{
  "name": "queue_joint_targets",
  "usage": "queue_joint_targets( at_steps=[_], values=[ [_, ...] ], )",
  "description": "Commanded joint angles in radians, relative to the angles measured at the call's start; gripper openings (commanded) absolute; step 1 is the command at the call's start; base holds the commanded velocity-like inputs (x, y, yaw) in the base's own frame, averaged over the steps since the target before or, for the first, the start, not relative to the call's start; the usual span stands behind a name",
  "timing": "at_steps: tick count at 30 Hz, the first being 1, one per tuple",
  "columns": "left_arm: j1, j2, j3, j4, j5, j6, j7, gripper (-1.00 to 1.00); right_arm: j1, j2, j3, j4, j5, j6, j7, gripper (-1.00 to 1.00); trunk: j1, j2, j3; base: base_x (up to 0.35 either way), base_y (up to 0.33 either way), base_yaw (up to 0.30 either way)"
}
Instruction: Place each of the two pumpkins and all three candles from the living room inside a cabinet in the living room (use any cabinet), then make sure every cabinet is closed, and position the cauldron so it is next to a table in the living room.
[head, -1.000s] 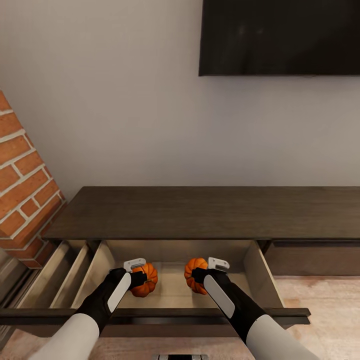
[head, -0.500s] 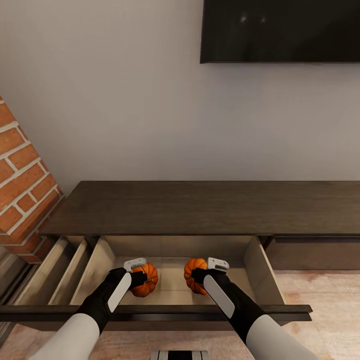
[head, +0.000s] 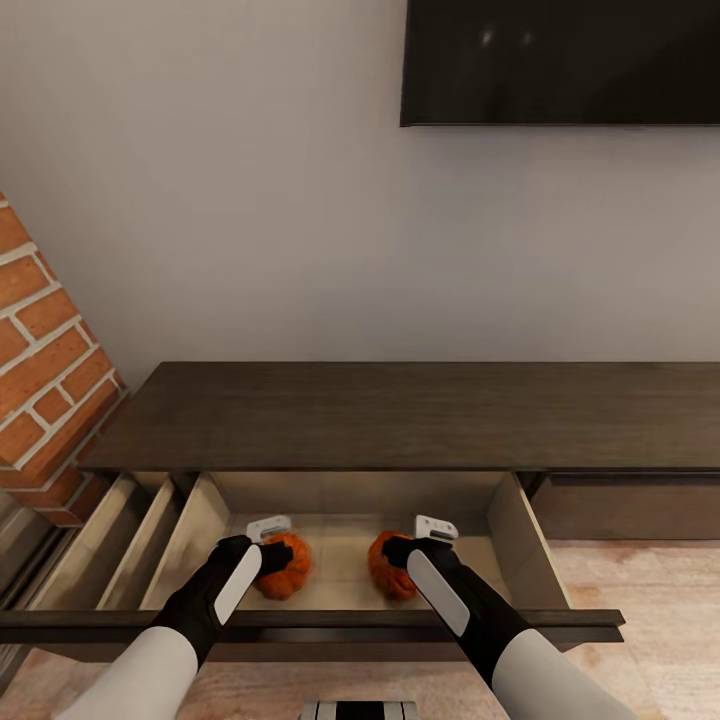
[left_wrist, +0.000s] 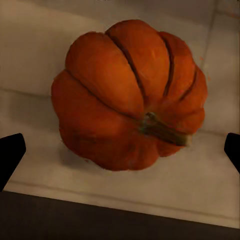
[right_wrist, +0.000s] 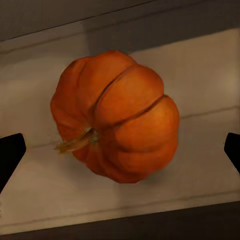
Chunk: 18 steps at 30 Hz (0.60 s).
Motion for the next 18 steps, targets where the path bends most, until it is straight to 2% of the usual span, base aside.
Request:
queue_joint_targets(
  at_steps=[1,4,11,18],
  values=[
    [0.000,0.001,-0.003,-0.001,0.011,0.002,0.009,1.00,-0.001,0.000,0.003,-0.001,-0.007,0.002,-0.008,1.00,0.000,0.000,-0.001,0.000,0.000,0.000],
    [0.000,0.002,-0.002,-0.002,0.011,0.002,0.009,1.00,-0.001,-0.001,0.003,-0.001,-0.009,0.003,-0.008,1.00,0.000,0.000,-0.001,0.000,0.000,0.000],
    [0.000,0.004,-0.001,-0.009,0.011,0.003,0.009,1.00,-0.001,-0.002,0.002,0.000,-0.013,0.004,-0.008,1.00,-0.003,0.001,0.026,0.000,0.000,0.000],
    [0.000,0.008,0.006,-0.067,0.021,0.018,0.003,1.00,-0.001,-0.002,-0.004,0.001,-0.019,0.013,-0.009,1.00,-0.006,0.003,0.053,0.000,0.000,0.000]
  ],
)
